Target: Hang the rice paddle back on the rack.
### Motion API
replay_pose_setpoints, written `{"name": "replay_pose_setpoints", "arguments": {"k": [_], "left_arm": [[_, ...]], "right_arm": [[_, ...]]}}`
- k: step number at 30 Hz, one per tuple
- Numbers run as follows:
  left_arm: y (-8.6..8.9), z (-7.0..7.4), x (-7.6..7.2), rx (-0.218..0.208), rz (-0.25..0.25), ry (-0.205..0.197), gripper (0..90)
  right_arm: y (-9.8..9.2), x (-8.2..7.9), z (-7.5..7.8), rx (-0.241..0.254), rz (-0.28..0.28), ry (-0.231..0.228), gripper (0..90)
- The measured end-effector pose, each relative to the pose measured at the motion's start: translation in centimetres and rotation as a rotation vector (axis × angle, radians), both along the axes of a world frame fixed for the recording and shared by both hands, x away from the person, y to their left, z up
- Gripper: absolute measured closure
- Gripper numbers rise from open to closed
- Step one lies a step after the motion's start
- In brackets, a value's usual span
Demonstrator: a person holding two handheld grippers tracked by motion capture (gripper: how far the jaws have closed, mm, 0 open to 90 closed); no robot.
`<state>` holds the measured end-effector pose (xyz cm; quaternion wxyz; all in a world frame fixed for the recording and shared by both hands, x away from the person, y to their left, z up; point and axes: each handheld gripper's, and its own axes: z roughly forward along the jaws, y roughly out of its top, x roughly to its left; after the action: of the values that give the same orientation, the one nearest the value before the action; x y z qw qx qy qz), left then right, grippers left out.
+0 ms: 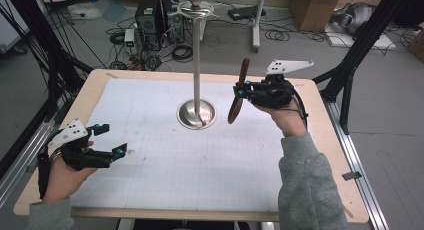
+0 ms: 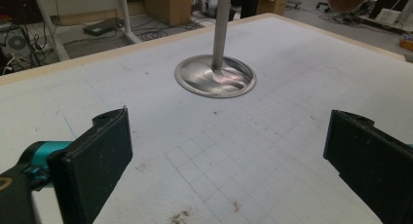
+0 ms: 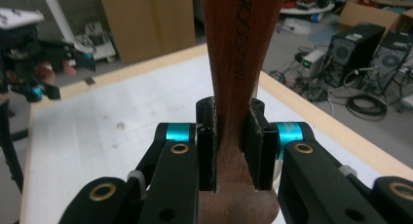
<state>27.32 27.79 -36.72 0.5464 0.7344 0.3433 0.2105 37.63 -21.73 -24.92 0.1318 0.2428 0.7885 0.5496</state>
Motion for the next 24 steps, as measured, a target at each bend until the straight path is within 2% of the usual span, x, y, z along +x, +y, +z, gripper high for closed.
{"name": "replay_pose_setpoints", "arguments": {"k": [3, 7, 12, 17, 23, 24], "left_arm": [[0.1, 0.0, -0.2, -0.001, 0.004, -0.001, 4.2], [0.2, 0.1, -0.4, -0.001, 0.004, -0.004, 4.2], [0.3, -0.1, -0.6, 0.004, 0.009, 0.003, 4.2], [0.4, -0.2, -0.8, 0.003, 0.009, 0.007, 4.3], [0.2, -0.3, -1.2, -0.011, -0.053, -0.002, 4.2], [0.2, -0.4, -1.2, -0.008, -0.062, 0.002, 4.2]], "right_arm": [[-0.2, 0.5, 0.0, 0.022, -0.004, 0.0, 77.5], [0.0, 1.2, 0.3, -0.007, -0.013, 0.003, 77.5], [0.4, 1.6, 1.0, -0.008, 0.004, -0.008, 77.5], [0.7, 1.9, 2.0, -0.022, -0.002, -0.026, 77.5], [1.0, 2.4, 2.8, -0.03, -0.006, -0.033, 77.5], [1.2, 2.8, 2.8, -0.063, -0.017, -0.032, 77.5]]}}
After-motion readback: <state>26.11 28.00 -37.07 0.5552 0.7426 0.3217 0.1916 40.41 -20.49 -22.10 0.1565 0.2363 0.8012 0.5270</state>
